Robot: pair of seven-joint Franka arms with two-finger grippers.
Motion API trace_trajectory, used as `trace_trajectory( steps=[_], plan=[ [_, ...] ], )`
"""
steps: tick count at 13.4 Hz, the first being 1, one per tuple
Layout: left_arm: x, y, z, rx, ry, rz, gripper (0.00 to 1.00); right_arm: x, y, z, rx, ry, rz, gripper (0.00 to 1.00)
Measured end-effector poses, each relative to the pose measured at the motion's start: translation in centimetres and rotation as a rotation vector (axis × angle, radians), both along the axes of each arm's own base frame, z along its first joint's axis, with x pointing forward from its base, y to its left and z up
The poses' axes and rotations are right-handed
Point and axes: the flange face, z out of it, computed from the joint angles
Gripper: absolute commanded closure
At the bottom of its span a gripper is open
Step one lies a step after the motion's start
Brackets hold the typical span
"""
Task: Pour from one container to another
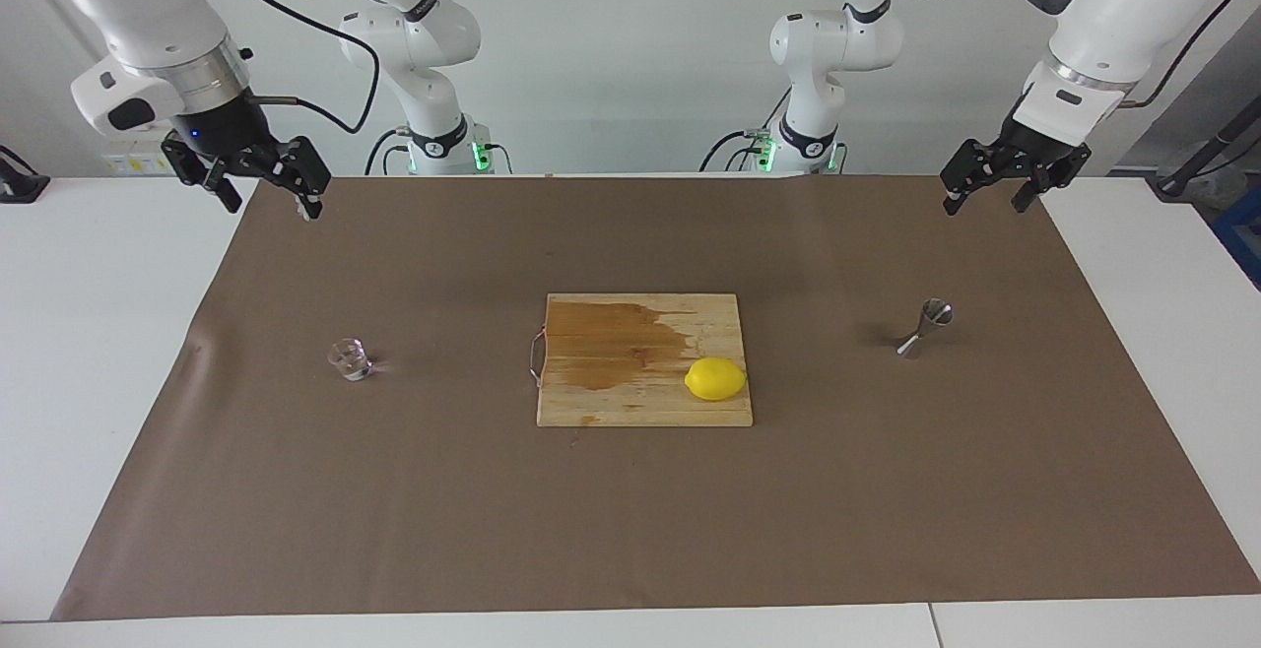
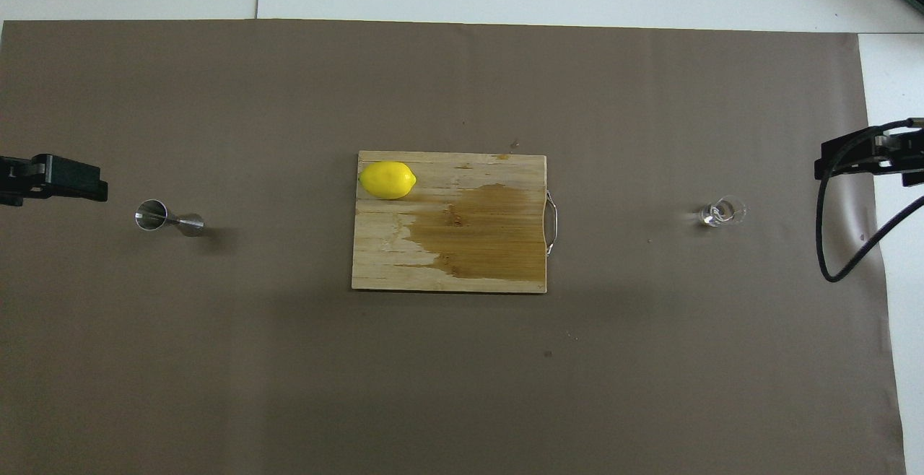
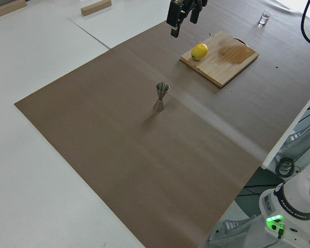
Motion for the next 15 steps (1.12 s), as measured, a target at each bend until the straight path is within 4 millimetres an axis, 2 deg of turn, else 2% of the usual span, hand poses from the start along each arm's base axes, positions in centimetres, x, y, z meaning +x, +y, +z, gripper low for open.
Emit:
trace_trajectory(
  steps=[15],
  plan=[
    [-0.02,0.10,-0.06,0.000,0.002,-0.021,0.00,0.07,-0.03,-0.13,-0.001,0.002,0.000,0.00]
  ],
)
